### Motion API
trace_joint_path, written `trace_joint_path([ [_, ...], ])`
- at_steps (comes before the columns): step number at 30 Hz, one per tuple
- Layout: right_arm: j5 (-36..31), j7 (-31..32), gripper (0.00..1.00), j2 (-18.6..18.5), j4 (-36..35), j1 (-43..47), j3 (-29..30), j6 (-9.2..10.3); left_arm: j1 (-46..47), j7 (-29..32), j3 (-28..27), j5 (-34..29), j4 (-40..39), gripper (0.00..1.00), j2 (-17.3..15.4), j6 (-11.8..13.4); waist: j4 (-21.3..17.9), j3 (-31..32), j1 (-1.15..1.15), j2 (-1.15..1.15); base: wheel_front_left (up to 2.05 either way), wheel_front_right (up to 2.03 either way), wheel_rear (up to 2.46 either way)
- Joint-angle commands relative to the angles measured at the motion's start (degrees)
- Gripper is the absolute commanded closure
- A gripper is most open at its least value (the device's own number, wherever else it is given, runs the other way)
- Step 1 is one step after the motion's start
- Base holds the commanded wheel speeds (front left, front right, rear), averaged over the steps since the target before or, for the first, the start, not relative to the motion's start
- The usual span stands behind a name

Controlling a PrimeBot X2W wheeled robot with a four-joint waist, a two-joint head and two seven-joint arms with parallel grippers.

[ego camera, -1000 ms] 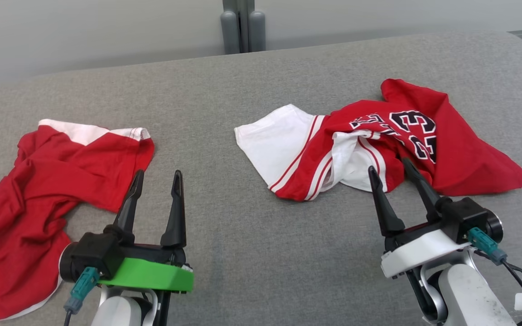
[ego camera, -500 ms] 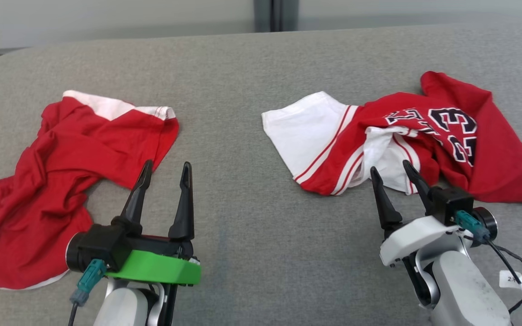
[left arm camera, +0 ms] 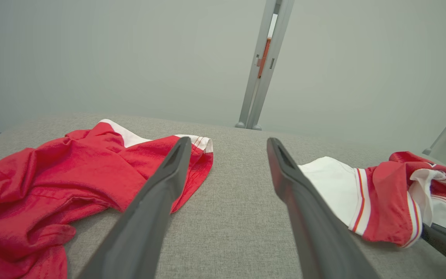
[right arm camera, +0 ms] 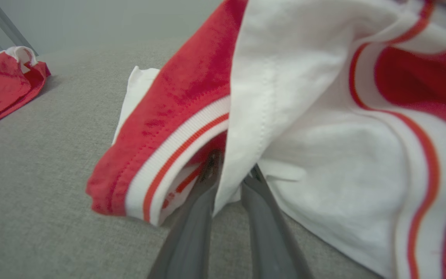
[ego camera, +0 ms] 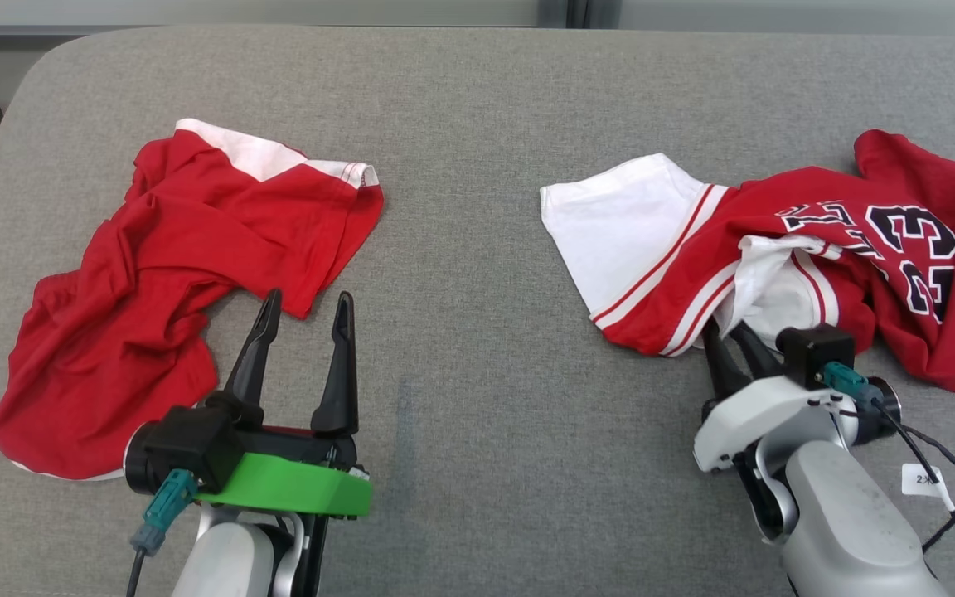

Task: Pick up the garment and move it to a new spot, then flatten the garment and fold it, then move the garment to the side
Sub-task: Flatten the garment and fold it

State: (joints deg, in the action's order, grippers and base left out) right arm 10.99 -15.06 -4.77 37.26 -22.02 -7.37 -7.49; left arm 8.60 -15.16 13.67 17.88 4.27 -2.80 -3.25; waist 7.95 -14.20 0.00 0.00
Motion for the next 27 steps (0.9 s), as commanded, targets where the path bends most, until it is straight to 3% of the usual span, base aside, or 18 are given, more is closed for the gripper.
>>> trace_joint_path([
  [1, 1.2, -0.2, 1.00, 0.0, -1.0, -1.1, -0.7, -0.01, 0.6, 0.0, 0.1, 0.5, 0.2, 0.00, -0.2, 0.4, 0.0, 0.1, 0.00, 0.00, 0.00, 0.00, 0.00],
  [8, 4.8, -0.2, 1.00, -2.0, -8.9, -5.9, -8.1, -0.01, 1.1, 0.0, 0.4, 0.5, 0.4, 0.00, -0.2, 0.4, -0.7, 0.5, 0.00, 0.00, 0.00, 0.00, 0.00],
  [15, 6.8, -0.2, 1.00, -2.7, -15.4, -13.1, -9.7, -0.01, 1.1, 0.0, 1.1, 0.7, 0.6, 0.00, -0.2, 0.6, -0.5, 2.0, 0.00, 0.00, 0.00, 0.00, 0.00],
  [18, 8.4, -0.2, 1.00, -1.7, -17.0, -12.0, -11.5, -0.01, 0.3, 0.0, 0.8, 0.7, 0.3, 0.00, -0.2, 0.8, -0.3, 2.7, 0.00, 0.00, 0.00, 0.00, 0.00],
  [27, 12.2, -0.2, 1.00, -1.4, -17.4, -2.3, -26.6, -0.01, -1.7, 0.0, -0.7, 0.3, 0.3, 0.00, -0.2, 0.7, -0.9, 3.9, 0.00, 0.00, 0.00, 0.00, 0.00],
])
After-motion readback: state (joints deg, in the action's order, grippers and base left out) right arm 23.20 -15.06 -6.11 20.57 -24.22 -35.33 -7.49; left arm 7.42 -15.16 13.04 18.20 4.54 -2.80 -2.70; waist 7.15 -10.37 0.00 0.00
